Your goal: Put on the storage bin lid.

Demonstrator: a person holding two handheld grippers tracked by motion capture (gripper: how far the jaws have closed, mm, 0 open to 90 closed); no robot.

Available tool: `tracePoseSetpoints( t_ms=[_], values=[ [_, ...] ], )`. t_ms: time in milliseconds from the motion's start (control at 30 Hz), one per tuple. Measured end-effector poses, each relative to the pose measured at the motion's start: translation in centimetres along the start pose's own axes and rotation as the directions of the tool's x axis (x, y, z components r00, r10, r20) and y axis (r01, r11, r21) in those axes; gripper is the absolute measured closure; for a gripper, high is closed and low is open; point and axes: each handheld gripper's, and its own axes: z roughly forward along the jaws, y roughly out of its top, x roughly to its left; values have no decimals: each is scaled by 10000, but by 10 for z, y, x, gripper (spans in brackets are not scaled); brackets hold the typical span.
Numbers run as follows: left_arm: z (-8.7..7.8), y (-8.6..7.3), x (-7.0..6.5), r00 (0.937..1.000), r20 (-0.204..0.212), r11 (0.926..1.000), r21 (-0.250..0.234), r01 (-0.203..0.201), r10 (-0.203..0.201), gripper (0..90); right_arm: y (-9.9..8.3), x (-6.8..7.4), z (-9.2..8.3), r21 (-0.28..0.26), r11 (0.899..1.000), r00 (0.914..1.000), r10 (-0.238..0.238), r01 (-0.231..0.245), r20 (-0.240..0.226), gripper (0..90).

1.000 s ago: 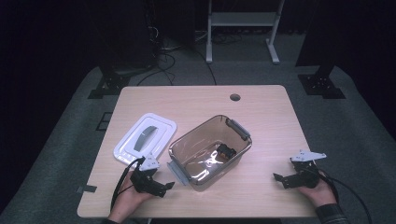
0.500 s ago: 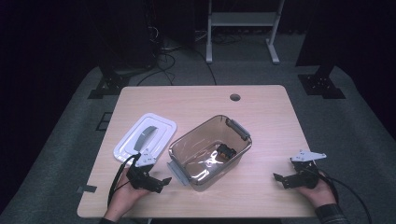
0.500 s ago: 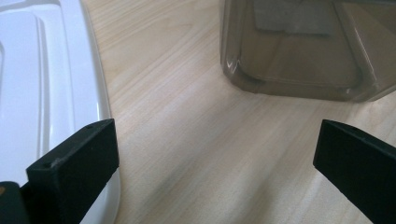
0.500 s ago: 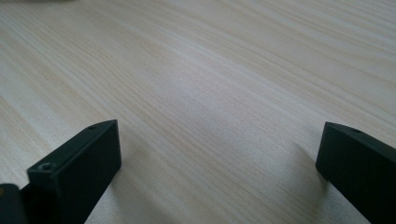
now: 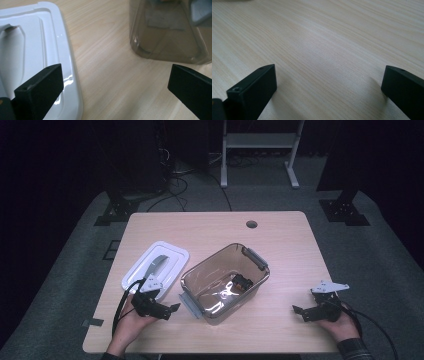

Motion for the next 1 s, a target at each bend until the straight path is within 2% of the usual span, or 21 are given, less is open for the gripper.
tracePoseSetpoints(
  t_ms=[200, 867, 933, 1000],
  values=[
    [-3, 4, 9, 9997, -39, 9995, -204, 245, -246, 0, 0, 0, 0, -1, 10000, 10000, -1, 1, 1, 0],
    [4, 21, 38, 9974, -590, 9991, -190, 391, -402, 0, 0, 0, 0, 2, 10000, 10000, 26, -26, 19, 0],
    [5, 23, 43, 9967, -593, 9979, -380, 526, -548, 0, 0, 0, 0, 2, 10000, 10000, 26, -26, 19, 0],
    [7, 25, 46, 9963, -690, 9985, -210, 507, -521, 0, 0, 0, 0, 2, 10000, 10000, 27, -27, 19, 0]
  ],
)
